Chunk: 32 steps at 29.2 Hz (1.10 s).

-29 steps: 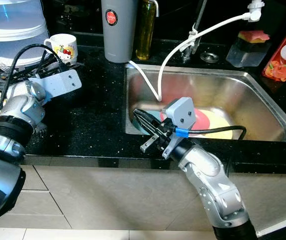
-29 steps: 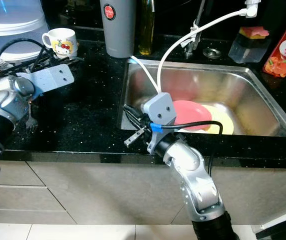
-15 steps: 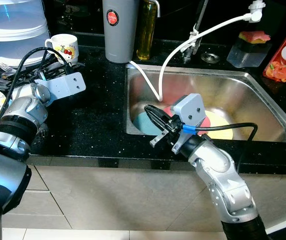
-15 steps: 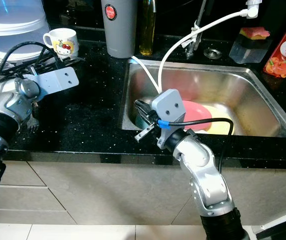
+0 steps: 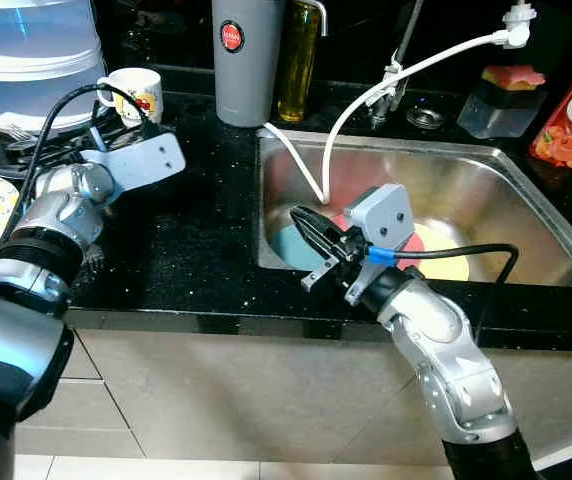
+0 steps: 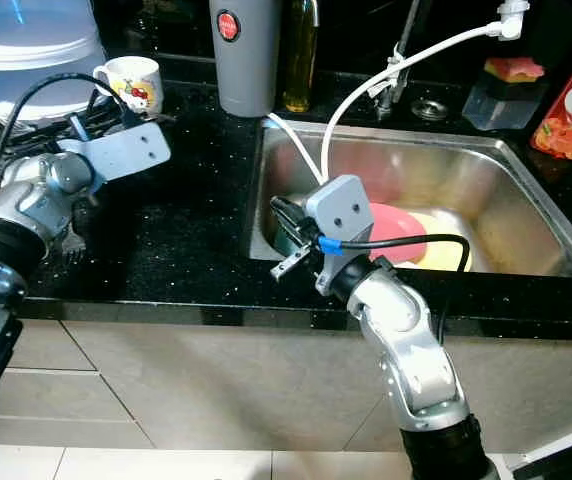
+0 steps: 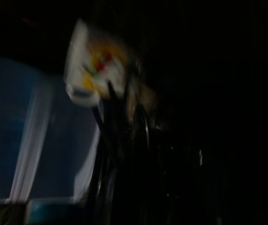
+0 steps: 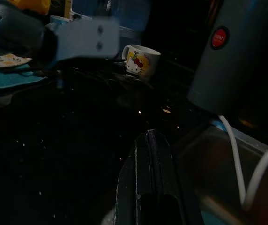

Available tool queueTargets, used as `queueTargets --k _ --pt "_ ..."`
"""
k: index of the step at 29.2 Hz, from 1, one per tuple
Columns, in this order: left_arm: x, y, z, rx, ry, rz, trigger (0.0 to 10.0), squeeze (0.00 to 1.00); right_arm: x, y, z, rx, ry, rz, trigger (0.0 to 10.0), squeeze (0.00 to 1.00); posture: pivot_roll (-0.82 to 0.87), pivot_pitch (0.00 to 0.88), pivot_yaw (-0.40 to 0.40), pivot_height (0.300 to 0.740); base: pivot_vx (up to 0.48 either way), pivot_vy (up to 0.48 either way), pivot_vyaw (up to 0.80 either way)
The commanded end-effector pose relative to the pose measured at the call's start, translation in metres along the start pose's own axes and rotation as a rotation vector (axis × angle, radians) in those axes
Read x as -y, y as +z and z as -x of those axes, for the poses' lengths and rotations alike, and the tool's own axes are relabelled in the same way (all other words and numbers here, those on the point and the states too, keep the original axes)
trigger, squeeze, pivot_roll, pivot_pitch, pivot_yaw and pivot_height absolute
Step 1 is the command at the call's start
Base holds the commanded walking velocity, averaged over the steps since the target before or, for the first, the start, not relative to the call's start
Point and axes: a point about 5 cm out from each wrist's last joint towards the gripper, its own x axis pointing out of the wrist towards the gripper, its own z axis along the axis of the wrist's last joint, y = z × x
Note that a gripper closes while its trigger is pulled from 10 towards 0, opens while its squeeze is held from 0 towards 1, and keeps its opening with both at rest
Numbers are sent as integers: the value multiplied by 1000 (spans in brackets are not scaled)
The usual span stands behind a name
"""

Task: Kitchen organization

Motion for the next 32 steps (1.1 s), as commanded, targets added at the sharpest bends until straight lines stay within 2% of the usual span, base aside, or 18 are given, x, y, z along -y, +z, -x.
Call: queueTargets --k 1,3,8,12,13,14,19,28,31,32 --pt "-16 33 1 153 82 44 10000 0 1 4 -1 15 -4 -1 10000 0 245 43 -25 740 0 0 0" --pt "-25 51 3 243 153 106 10000 0 3 5 -2 21 -9 0 10000 0 240 43 -26 740 0 0 0" --pt "-37 68 8 349 265 118 10000 0 5 7 -3 31 -25 -8 10000 0 240 43 -26 740 0 0 0" --pt "-43 78 13 416 309 142 10000 0 7 8 -4 37 -32 -12 10000 0 234 44 -31 740 0 0 0" --pt "-46 81 14 440 322 162 10000 0 7 8 -4 39 -34 -12 10000 0 234 44 -31 740 0 0 0" --pt "-51 85 18 481 355 223 10000 0 8 9 -5 40 -39 -13 10000 0 231 45 -34 740 0 0 0" --pt "-55 87 19 504 382 290 10000 0 9 9 -5 43 -43 -17 10000 0 231 45 -36 740 0 0 0" --pt "-50 88 18 510 352 333 10000 0 9 9 -6 45 -46 -22 10000 0 226 43 -37 740 0 0 0" --pt "-49 88 18 519 343 368 10000 0 9 9 -7 45 -46 -22 10000 0 225 40 -36 740 0 0 0" --pt "-48 88 18 529 331 402 10000 0 9 9 -7 46 -48 -22 10000 0 225 38 -37 740 0 0 0"
